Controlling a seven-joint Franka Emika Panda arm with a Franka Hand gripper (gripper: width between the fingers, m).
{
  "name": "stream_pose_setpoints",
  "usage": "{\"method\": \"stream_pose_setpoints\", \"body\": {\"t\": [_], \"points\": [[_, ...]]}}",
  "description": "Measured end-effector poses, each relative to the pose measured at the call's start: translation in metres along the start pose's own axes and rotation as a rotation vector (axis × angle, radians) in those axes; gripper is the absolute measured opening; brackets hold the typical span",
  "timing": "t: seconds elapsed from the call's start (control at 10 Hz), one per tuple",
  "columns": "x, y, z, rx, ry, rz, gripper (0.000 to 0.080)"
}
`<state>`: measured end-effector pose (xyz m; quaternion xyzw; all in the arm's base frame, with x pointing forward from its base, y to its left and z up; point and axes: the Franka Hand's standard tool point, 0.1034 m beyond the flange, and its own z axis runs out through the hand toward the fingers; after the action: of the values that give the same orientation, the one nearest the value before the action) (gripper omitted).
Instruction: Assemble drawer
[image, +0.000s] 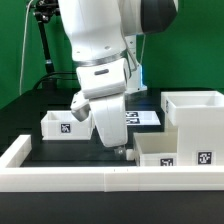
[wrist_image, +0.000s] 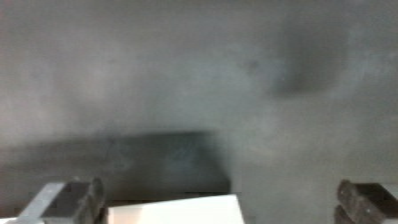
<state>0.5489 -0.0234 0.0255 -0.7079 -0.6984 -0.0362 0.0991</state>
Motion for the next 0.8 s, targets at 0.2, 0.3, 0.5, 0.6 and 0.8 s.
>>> {"method": "stream_pose_setpoints", "body": {"t": [0.2, 0.3, 0.5, 0.6, 0.8], "points": [[0.011, 0.0, 0.004, 0.006, 0.006, -0.013, 0.0649], [0.016, -0.001, 0.006, 0.009, 0.009, -0.002, 0.0649], [0.029, -0.001, 0.009, 0.014, 0.012, 0.022, 0.0649], [0.034, -0.001, 0.01, 0.016, 0.013, 0.028, 0.0649], [0.042, -0.001, 0.011, 0.017, 0.016, 0.04, 0.0649]]}}
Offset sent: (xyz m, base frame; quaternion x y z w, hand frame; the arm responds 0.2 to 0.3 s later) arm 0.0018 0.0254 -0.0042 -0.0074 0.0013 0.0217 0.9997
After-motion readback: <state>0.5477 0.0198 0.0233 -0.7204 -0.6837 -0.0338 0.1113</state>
